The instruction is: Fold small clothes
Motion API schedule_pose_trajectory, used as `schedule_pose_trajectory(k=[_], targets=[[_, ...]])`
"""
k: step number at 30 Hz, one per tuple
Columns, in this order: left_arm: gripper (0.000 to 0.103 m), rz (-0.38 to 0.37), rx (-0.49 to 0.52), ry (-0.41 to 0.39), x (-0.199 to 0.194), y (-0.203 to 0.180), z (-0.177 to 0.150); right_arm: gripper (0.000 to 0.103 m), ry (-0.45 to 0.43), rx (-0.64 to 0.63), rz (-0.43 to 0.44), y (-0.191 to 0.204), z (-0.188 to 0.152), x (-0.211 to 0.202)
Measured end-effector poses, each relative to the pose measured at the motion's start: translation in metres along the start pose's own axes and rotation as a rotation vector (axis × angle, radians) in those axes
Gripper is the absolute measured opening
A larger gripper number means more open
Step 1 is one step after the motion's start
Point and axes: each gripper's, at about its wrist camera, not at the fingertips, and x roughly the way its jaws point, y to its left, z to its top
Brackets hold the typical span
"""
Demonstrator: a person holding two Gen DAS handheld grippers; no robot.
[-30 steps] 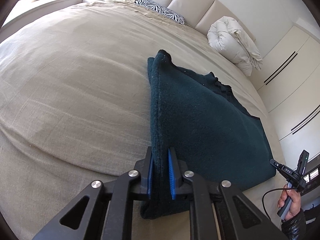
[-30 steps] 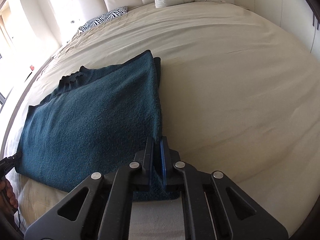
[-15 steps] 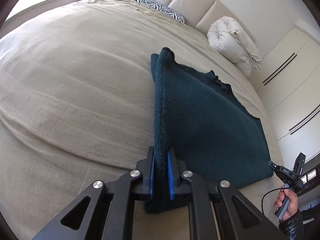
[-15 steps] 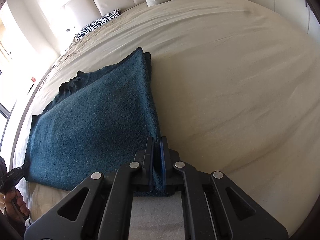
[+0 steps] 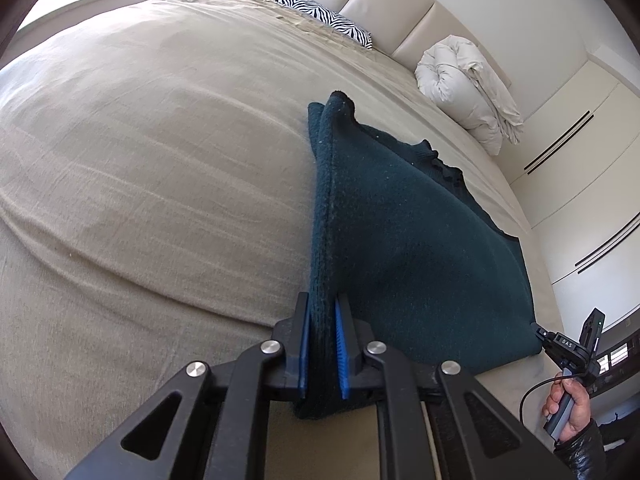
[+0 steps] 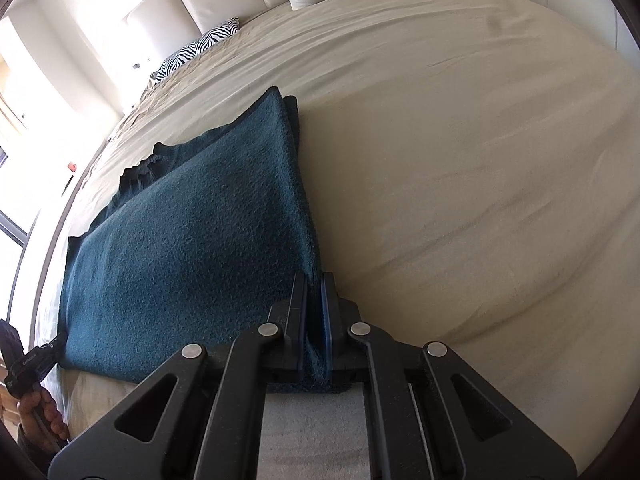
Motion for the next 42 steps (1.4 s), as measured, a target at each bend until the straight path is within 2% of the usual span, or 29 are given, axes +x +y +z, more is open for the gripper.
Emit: schedule_pose_trajectory(k=[2,3,7,9,11,13,16,18,19,21,23,26,32,35,37,40,42], targets=[[0.017,-0.009,-0.025,-0.012,-0.006,0.003,0.002,0.008,-0.013,0.014,-0.003,0.0,0.0,-0.007],[0.022,0.008,-0.028,-0.032,-0.013,0.001,0.003,0.012,-0.025,0.025,-0.013,-0.001,0.0,-0.012],[0.032,0.093,0.076,-0.136,-0.043,-0.022,0.004,0.016,-0.151,0.075,-0.014,0.002,0.0,-0.047],[0.039,0.102,0.161,-0.145,-0.043,-0.045,0.004,0.016,-0.166,0.109,0.082,0.011,0.001,-0.055],[0.041,0.093,0.238,-0.125,-0.032,-0.072,0.001,0.016,-0.105,0.115,0.247,0.039,0.0,-0.044],[0.049,0.072,0.283,-0.079,-0.011,-0.098,-0.004,0.016,-0.006,0.076,0.388,0.079,-0.007,-0.022],[0.052,0.086,0.33,-0.018,0.024,-0.122,-0.017,0.016,0.123,0.029,0.529,0.134,-0.027,0.013],[0.052,0.118,0.33,0.033,0.045,-0.124,-0.025,0.016,0.185,0.028,0.557,0.155,-0.039,0.038],[0.051,0.135,0.336,0.032,0.05,-0.122,-0.028,0.016,0.207,0.05,0.554,0.158,-0.045,0.051],[0.051,0.151,0.371,0.032,0.051,-0.123,-0.033,0.015,0.264,0.138,0.569,0.149,-0.054,0.076],[0.052,0.167,0.412,0.051,0.053,-0.127,-0.033,0.012,0.247,0.21,0.614,0.132,-0.056,0.083],[0.052,0.161,0.406,0.063,0.053,-0.122,-0.031,0.012,0.175,0.273,0.595,0.099,-0.05,0.072],[0.052,0.183,0.419,0.06,0.051,-0.124,-0.035,0.012,0.002,0.483,0.492,-0.014,-0.026,0.038],[0.052,0.178,0.417,0.062,0.051,-0.123,-0.035,0.012,-0.079,0.546,0.432,-0.054,-0.022,0.016],[0.052,0.18,0.419,0.06,0.051,-0.124,-0.036,0.012,-0.118,0.576,0.413,-0.069,-0.021,0.004],[0.052,0.181,0.42,0.058,0.053,-0.124,-0.035,0.015,-0.171,0.588,0.329,-0.08,-0.02,-0.015],[0.052,0.18,0.42,0.057,0.053,-0.124,-0.035,0.015,-0.19,0.591,0.332,-0.077,-0.018,-0.021]])
